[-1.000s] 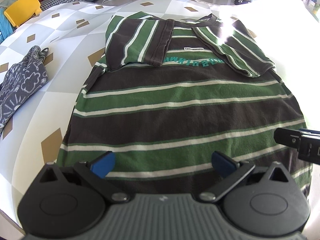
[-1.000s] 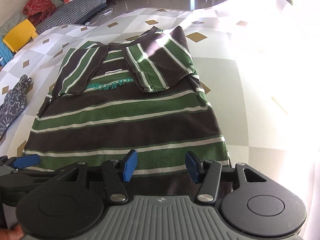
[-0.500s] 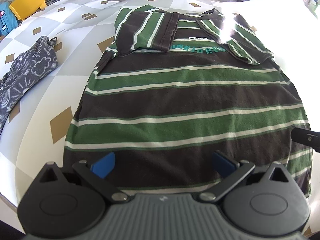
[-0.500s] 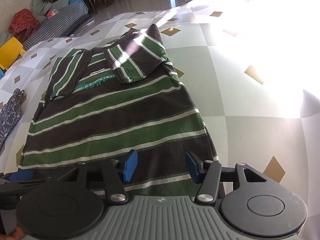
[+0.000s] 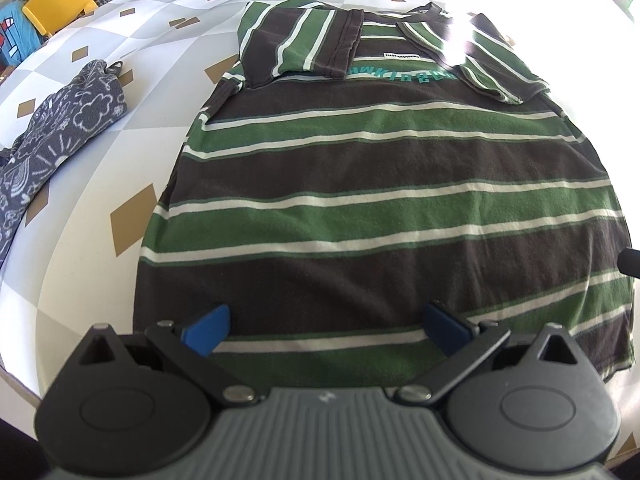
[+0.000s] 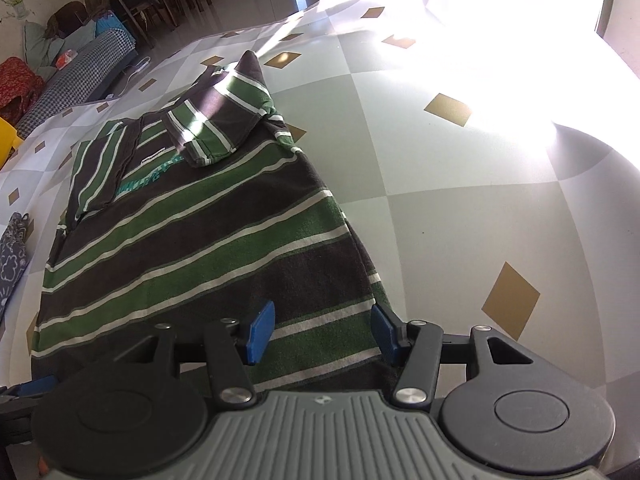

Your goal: Fold clothes

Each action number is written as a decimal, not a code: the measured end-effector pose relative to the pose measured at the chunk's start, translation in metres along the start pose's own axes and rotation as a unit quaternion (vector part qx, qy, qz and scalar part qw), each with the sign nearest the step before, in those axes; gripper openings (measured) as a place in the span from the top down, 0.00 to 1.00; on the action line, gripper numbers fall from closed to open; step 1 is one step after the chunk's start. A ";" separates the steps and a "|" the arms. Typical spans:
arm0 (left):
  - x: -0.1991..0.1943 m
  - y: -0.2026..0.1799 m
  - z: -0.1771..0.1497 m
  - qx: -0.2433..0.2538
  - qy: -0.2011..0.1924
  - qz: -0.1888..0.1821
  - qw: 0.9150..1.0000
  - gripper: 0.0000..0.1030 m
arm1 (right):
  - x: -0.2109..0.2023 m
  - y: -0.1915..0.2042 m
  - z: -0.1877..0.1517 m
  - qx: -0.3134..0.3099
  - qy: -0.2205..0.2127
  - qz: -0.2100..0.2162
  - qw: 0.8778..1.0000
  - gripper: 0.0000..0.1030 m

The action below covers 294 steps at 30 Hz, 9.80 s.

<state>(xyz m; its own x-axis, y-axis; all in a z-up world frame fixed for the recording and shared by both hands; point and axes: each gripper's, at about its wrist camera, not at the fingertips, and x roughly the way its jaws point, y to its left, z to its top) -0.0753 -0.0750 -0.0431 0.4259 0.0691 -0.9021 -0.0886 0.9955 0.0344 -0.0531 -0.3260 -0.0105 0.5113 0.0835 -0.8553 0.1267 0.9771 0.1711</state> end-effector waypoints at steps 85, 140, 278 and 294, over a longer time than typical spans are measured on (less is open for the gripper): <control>0.000 0.027 0.039 -0.085 0.017 0.003 0.996 0.00 | 0.000 0.105 -0.005 -0.171 -0.023 0.118 0.978 0.67; 0.055 0.056 0.117 -0.031 0.057 0.013 0.998 0.00 | 0.128 0.124 0.157 -0.034 -0.074 0.044 0.996 0.87; 0.023 0.150 0.112 -0.215 0.033 -0.001 0.976 0.00 | 0.022 0.203 0.008 -0.428 -0.018 0.224 0.875 0.59; 0.019 0.155 0.113 -0.226 0.025 -0.003 0.974 0.00 | 0.048 0.197 -0.022 -0.473 -0.021 0.186 0.861 0.88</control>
<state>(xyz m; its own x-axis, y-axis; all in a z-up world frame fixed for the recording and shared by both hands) 0.0206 0.0878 -0.0066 0.3840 0.0484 -0.9221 -0.4786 0.8644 -0.1540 -0.0225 -0.1253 -0.0291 0.4006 0.4370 -0.8053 -0.7907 0.6089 -0.0629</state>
